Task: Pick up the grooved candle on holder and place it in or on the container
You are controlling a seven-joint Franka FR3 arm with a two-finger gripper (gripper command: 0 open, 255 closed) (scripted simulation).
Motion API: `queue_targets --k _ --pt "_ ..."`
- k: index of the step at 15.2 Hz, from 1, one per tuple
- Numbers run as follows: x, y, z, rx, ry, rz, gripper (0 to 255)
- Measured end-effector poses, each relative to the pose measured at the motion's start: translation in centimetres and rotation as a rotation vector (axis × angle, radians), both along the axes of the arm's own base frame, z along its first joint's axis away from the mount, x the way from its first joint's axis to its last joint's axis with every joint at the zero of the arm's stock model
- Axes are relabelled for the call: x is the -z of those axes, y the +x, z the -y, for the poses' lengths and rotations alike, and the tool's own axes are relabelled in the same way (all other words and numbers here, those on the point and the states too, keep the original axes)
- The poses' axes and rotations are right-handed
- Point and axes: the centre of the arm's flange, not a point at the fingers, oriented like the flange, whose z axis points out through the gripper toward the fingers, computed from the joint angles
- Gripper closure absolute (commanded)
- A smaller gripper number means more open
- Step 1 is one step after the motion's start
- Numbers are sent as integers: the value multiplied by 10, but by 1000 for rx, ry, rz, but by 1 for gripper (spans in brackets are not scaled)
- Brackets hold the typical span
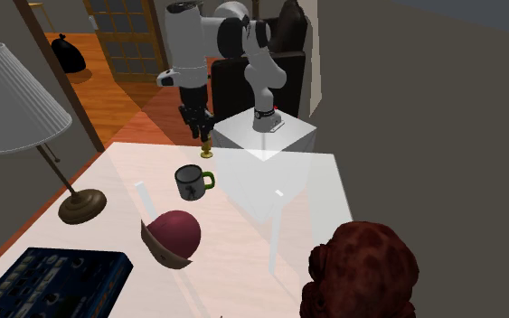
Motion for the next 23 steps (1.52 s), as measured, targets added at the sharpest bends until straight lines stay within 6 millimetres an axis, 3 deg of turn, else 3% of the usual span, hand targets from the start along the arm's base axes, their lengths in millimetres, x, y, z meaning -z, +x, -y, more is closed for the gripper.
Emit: queue_targets --k 2,5,23 --pt "-9 20 20 0 0 0 255" --pt "-6 43 39 0 -1 -1 255" --pt "84 46 43 0 -1 -1 255"
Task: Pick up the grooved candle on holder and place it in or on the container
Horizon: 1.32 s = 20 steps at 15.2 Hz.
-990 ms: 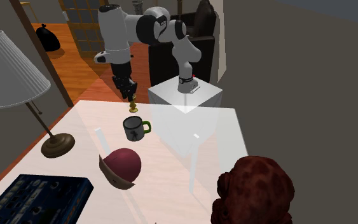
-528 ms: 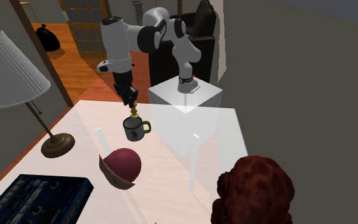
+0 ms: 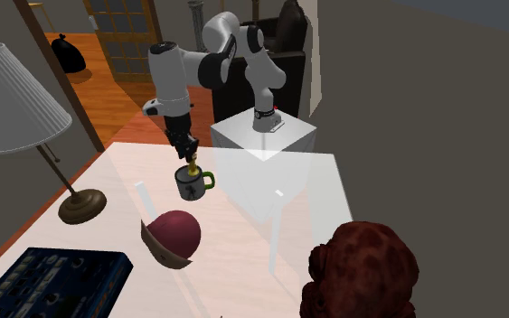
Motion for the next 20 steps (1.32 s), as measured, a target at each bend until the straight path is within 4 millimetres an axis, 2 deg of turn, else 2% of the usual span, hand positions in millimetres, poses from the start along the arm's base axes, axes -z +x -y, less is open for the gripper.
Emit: queue_targets --k 6,7,13,17,20 --pt "2 0 0 0 1 1 255" --pt "2 0 0 0 1 2 0" --pt "3 0 0 0 0 0 0" --pt "-37 0 1 0 1 2 0" --pt "-46 -3 2 0 1 1 0"
